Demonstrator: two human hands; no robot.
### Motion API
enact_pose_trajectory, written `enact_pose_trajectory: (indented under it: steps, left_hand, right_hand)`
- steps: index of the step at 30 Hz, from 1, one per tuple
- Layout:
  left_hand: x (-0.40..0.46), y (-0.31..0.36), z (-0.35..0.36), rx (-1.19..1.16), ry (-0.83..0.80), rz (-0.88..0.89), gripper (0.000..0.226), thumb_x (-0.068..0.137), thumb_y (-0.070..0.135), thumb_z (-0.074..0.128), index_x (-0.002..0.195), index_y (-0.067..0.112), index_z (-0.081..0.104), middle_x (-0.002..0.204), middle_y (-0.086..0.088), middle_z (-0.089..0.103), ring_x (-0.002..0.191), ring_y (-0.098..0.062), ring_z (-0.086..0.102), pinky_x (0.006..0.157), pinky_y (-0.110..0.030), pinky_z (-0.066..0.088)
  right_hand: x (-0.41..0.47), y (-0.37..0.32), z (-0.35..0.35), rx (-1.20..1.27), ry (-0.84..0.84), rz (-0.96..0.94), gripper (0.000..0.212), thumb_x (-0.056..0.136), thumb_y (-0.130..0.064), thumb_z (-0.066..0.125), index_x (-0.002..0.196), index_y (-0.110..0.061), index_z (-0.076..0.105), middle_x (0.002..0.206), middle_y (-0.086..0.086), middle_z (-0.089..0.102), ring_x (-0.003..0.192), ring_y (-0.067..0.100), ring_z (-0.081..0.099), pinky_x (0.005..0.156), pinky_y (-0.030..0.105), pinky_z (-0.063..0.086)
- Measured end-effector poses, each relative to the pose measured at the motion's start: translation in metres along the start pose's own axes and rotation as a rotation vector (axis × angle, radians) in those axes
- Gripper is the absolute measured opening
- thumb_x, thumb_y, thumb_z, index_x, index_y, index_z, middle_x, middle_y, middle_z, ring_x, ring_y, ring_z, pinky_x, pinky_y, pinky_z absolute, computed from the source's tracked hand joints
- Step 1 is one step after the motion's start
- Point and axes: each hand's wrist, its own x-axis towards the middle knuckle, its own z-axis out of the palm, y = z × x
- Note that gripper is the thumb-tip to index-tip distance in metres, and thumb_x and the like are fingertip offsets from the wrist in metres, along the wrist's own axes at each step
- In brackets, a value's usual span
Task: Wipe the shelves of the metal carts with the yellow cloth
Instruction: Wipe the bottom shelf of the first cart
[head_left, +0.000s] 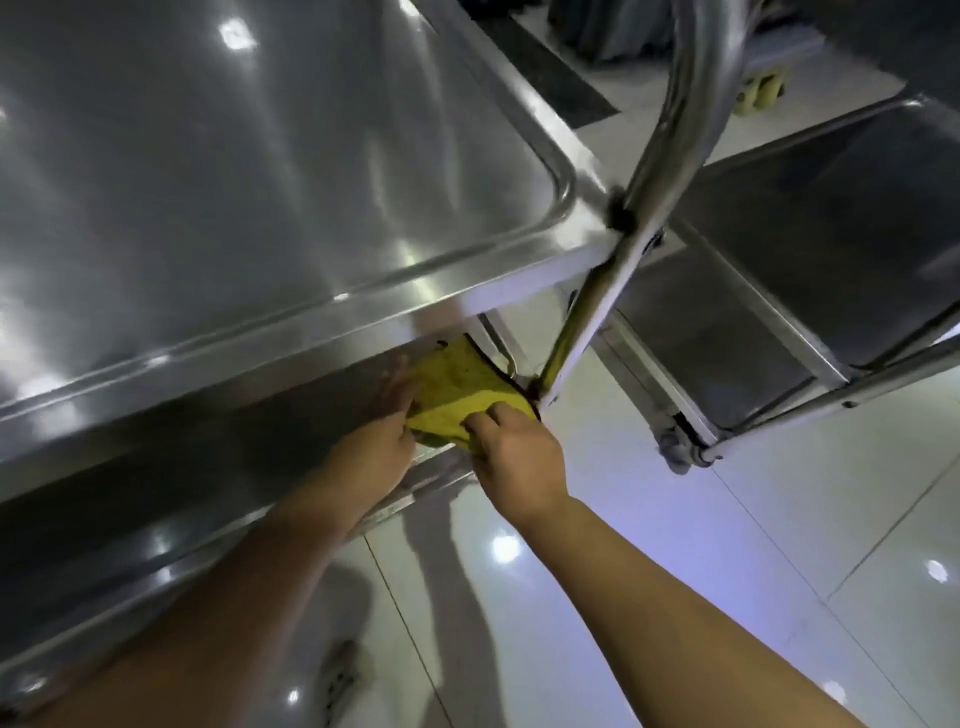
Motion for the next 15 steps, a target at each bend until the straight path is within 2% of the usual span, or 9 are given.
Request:
enact_pose_trajectory:
  steps: [2,3,4,6,8,10,11,13,15]
  left_hand:
    - [0.0,-0.02,0.027,-0.071,0.15,0.035,0.052,0.099,0.017,0.042,0.149,0.022,0.026,0.156,-0.003,0.022,0.142,-0.024,0.023,0.111,-0.029,0.022]
    - [-0.005,-0.031,0.036,-0.083,0.229,0.032,0.051,0.096,0.019,0.048,0.146,0.02,0.034,0.156,-0.001,0.023,0.143,-0.023,0.023,0.112,-0.031,0.022]
    - [-0.008,-0.044,0.044,-0.031,0.302,0.007,0.051,0.093,0.021,0.055,0.141,0.017,0.042,0.154,-0.002,0.03,0.14,-0.024,0.029,0.111,-0.035,0.025]
    - [-0.013,-0.071,0.054,0.09,0.415,-0.013,0.058,0.079,0.028,0.074,0.131,0.01,0.054,0.146,-0.007,0.043,0.134,-0.028,0.038,0.109,-0.042,0.028]
    - [-0.018,-0.091,0.057,0.193,0.488,-0.024,0.067,0.072,0.037,0.078,0.128,0.007,0.056,0.141,-0.012,0.048,0.134,-0.031,0.036,0.11,-0.047,0.024]
    - [-0.02,-0.106,0.058,0.286,0.536,-0.022,0.071,0.077,0.052,0.065,0.129,0.005,0.054,0.14,-0.014,0.048,0.135,-0.031,0.03,0.114,-0.047,0.017]
    - [-0.021,-0.111,0.057,0.346,0.54,-0.032,0.075,0.079,0.058,0.052,0.129,0.003,0.054,0.14,-0.015,0.048,0.134,-0.031,0.028,0.114,-0.044,0.012]
    - [-0.023,-0.122,0.06,0.425,0.539,-0.068,0.083,0.081,0.063,0.031,0.133,0.002,0.051,0.143,-0.017,0.045,0.136,-0.031,0.025,0.114,-0.04,0.004]
    - [-0.025,-0.128,0.068,0.436,0.555,-0.125,0.086,0.084,0.066,0.02,0.139,0.005,0.045,0.147,-0.014,0.039,0.139,-0.032,0.025,0.115,-0.044,0.003]
  right_hand:
    - [-0.004,-0.007,0.031,0.006,-0.074,-0.118,0.029,0.049,-0.014,0.083,0.074,-0.015,0.069,0.067,0.004,0.054,0.057,0.027,0.055,0.047,0.024,0.035]
    - [-0.004,-0.011,0.04,0.009,-0.087,-0.159,0.024,0.055,-0.023,0.08,0.075,-0.016,0.068,0.069,0.002,0.054,0.061,0.026,0.055,0.053,0.026,0.036]
    - [-0.004,-0.014,0.045,0.017,-0.077,-0.182,0.022,0.065,-0.036,0.072,0.076,-0.017,0.067,0.073,0.001,0.054,0.067,0.024,0.053,0.059,0.028,0.036]
    - [0.001,-0.018,0.049,0.015,-0.027,-0.172,0.037,0.079,-0.053,0.052,0.079,-0.018,0.065,0.084,0.001,0.054,0.081,0.022,0.048,0.073,0.035,0.035]
    - [0.005,-0.02,0.052,0.037,-0.045,-0.183,0.043,0.088,-0.052,0.039,0.094,-0.018,0.065,0.1,0.003,0.058,0.096,0.025,0.05,0.086,0.038,0.035]
    - [0.008,-0.018,0.059,0.007,-0.128,-0.23,0.052,0.093,-0.047,0.029,0.121,-0.017,0.06,0.124,0.008,0.059,0.118,0.031,0.05,0.101,0.041,0.034]
    - [0.01,-0.018,0.063,-0.037,-0.183,-0.253,0.06,0.094,-0.047,0.02,0.135,-0.018,0.052,0.138,0.01,0.051,0.13,0.032,0.043,0.108,0.042,0.03]
    - [0.021,-0.014,0.067,-0.092,-0.25,-0.254,0.071,0.09,-0.05,0.004,0.15,-0.022,0.028,0.157,0.007,0.026,0.146,0.027,0.018,0.115,0.041,0.018]
    - [0.041,-0.006,0.069,-0.11,-0.317,-0.194,0.066,0.093,-0.049,0.005,0.154,-0.025,0.012,0.162,0.005,0.005,0.149,0.022,0.002,0.117,0.039,0.009]
